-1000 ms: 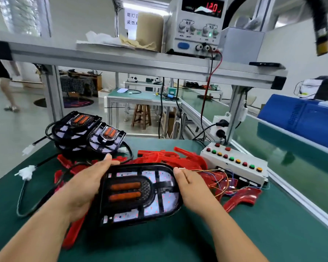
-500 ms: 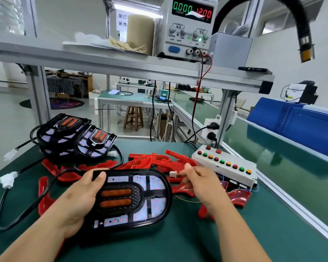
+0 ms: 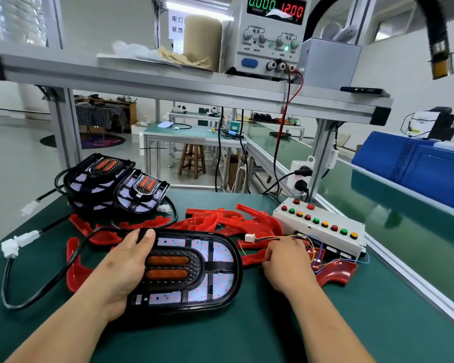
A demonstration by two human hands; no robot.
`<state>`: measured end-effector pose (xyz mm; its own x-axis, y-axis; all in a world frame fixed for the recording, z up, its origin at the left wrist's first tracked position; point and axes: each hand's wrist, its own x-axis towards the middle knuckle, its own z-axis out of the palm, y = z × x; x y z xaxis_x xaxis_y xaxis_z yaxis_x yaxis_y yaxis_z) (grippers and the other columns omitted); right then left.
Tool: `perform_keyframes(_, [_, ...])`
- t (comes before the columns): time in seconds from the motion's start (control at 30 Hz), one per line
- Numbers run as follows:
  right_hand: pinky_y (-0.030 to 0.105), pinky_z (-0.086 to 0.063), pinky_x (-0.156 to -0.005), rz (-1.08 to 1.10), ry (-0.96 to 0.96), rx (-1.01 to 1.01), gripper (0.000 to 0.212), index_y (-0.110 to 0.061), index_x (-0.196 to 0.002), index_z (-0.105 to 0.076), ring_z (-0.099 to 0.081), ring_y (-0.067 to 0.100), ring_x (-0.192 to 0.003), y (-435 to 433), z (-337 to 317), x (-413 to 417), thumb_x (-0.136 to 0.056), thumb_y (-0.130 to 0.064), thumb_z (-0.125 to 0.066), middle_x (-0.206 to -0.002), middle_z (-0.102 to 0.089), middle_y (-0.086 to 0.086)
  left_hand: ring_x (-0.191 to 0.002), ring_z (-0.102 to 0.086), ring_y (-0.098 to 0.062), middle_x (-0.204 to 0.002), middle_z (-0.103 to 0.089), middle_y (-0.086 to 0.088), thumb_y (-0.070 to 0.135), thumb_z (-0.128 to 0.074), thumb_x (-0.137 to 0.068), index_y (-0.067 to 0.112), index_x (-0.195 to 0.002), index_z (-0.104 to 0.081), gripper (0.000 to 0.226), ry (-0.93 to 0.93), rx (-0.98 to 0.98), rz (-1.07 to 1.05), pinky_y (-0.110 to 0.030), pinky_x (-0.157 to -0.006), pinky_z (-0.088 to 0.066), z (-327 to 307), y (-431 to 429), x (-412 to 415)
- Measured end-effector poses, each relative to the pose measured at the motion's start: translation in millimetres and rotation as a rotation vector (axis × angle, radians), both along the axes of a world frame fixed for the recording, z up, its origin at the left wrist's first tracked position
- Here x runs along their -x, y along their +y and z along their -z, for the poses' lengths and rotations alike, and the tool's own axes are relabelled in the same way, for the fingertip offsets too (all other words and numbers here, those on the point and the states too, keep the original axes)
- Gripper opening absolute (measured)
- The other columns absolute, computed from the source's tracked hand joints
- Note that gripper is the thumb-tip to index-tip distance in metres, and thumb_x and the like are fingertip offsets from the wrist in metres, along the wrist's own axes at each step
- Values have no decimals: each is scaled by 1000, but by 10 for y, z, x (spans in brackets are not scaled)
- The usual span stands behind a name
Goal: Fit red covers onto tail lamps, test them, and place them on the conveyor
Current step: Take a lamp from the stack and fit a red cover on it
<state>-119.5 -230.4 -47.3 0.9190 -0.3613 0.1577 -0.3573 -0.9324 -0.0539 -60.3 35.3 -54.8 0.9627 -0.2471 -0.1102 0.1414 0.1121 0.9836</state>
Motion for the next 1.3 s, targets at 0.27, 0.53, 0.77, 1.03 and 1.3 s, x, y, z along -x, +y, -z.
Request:
perform_keyframes(0.27, [35, -18, -79, 63, -277, -195, 12, -32, -89, -44, -44, 14, -81, -50, -47, 29, -99, -30, -39, -76, -48, -14, -83, -74, -38, -97, -76, -13, 40, -40, -105, 28, -110, -61, 25, -22, -2, -31, -50, -75, -59, 9, -5, -13])
perform_keyframes(0.53, [47, -23, -98, 59, 30, -181, 35, -45, -116, -59, -42, 13, -126, -148, -102, 99, -88, -29, -46, -128, -55, -15, -83, -75, -33, -95, -77, -11, 41, -42, -104, 25, -113, -60, 26, -24, 8, -36, -42, -69, -60, 20, 19, -39])
perform_keyframes(0.77, [62, 3, -107, 60, 181, -136, 27, -43, -114, -62, -31, 19, -136, -57, -106, 116, -89, -41, -50, -125, -59, -13, -86, -74, -38, -98, -76, -16, 41, -41, -104, 21, -116, -59, 30, 9, 34, -50, -56, -82, -57, 19, -7, -29])
perform_keyframes(1.03, [46, -13, -98, 141, -300, -127, 20, -33, -76, -50, -53, 12, -87, -85, -251, 177, -94, -41, -50, -72, -59, -16, -90, -74, -35, -102, -76, -11, 46, -47, -101, 24, -113, -64, 30, 7, -1, -72, -56, -88, -55, 4, 22, -23])
perform_keyframes(1.3, [20, -46, -45, -176, -580, -1197, 29, -27, -93, -53, -53, 17, -38, 147, -336, 223, -99, -1, -43, -75, -68, 3, -91, -74, -23, -100, -77, 0, 43, -44, -102, 37, -112, -64, 23, -50, -15, -90, -44, -83, -57, 15, -1, -23])
